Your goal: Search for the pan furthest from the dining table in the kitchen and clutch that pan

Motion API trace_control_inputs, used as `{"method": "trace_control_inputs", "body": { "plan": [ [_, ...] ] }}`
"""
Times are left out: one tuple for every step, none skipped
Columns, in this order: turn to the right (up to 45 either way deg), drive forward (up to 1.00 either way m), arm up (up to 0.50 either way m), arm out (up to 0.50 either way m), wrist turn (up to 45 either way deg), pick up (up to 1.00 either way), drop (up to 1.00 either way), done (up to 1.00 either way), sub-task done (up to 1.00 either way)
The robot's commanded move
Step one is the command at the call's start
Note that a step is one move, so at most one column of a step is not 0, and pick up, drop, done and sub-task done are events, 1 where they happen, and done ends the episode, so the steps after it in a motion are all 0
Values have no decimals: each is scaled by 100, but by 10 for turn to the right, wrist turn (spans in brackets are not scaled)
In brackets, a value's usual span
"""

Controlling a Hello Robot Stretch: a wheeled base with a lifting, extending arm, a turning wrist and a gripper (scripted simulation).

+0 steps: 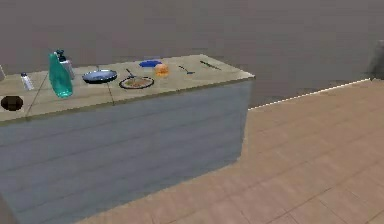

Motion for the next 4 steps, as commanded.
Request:
{"method": "trace_control_inputs", "body": {
  "plan": [
    [-240,0,0,0,0,0,0,0,0],
    [0,65,0,0,0,0,0,0,0],
    [-450,0,0,0,0,0,0,0,0],
    [-420,0,0,0,0,0,0,0,0]
  ]
}}
